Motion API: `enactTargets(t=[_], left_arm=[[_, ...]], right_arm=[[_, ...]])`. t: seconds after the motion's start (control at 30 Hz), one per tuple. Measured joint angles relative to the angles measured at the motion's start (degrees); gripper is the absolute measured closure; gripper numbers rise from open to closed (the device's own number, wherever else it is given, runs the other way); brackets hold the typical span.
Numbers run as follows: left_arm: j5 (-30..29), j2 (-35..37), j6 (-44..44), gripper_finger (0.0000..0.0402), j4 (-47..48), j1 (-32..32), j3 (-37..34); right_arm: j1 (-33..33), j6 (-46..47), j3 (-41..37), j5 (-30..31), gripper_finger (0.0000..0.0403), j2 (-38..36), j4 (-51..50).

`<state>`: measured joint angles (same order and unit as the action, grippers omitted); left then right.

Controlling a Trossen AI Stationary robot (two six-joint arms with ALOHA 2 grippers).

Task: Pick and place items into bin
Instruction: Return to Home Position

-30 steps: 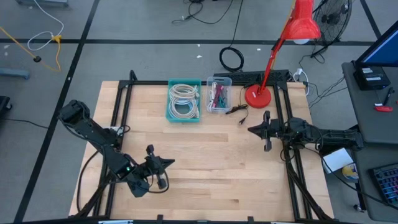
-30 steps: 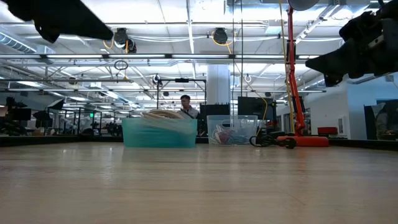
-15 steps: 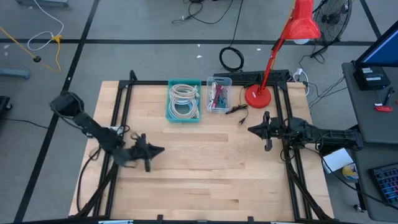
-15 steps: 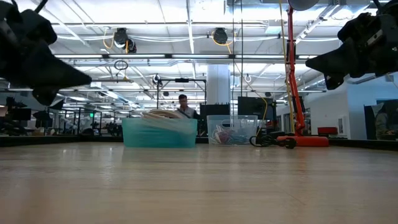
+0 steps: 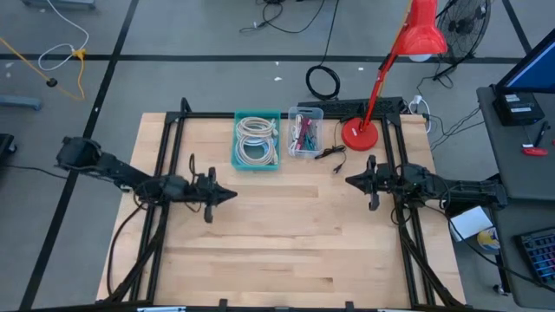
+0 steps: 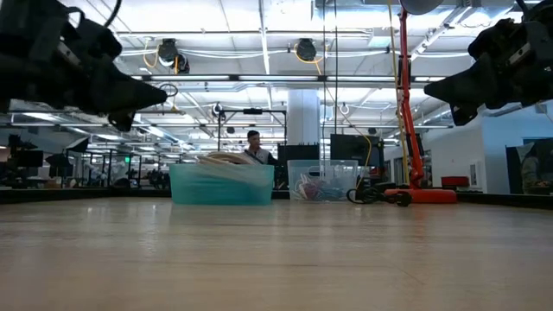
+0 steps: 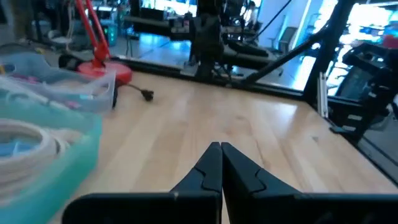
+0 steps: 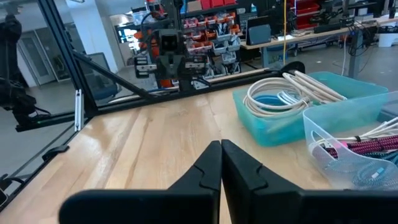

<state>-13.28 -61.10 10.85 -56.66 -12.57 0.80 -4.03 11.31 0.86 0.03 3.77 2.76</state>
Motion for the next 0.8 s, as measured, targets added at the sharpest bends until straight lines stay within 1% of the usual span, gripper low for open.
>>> enactTargets(t=[0.13, 0.23, 0.3, 0.37, 0.43, 0.5, 0.63, 0.8], left_arm=[[8.5, 0.7, -2.0, 0.0401, 1.2, 9.7, 0.0], [17.4, 1.3, -1.7, 0.0401, 1.7, 18.3, 0.0], [24.2, 2.0, 0.0, 0.0401, 1.4, 23.5, 0.0], [30.4, 2.6, 2.3, 0.0401, 1.0, 26.8, 0.0], [35.3, 3.1, 2.3, 0.0401, 2.6, 27.8, 0.1], [35.8, 3.8, 2.3, 0.0401, 6.4, 27.7, 0.0], [30.0, 6.1, 1.6, 0.0401, 12.4, 25.5, 0.0], [25.4, 12.8, 0.4, 0.0401, 12.1, 22.6, 0.0]], right_arm=[[0.0, 0.0, 0.0, 0.0, 0.0403, 0.1, 0.0], [0.0, 0.0, 0.0, 0.0, 0.0403, 0.1, 0.1], [0.0, 0.0, 0.0, 0.0, 0.0403, 0.1, 0.0], [0.0, 0.0, 0.0, 0.0, 0.0403, 0.1, 0.1], [0.0, 0.0, 0.0, 0.0, 0.0403, 0.1, 0.1], [0.0, 0.0, 0.0, 0.0, 0.0403, 0.1, 0.1], [0.0, 0.0, 0.0, 0.0, 0.0403, 0.1, 0.1], [0.0, 0.0, 0.0, -0.1, 0.0403, 0.1, 0.1]])
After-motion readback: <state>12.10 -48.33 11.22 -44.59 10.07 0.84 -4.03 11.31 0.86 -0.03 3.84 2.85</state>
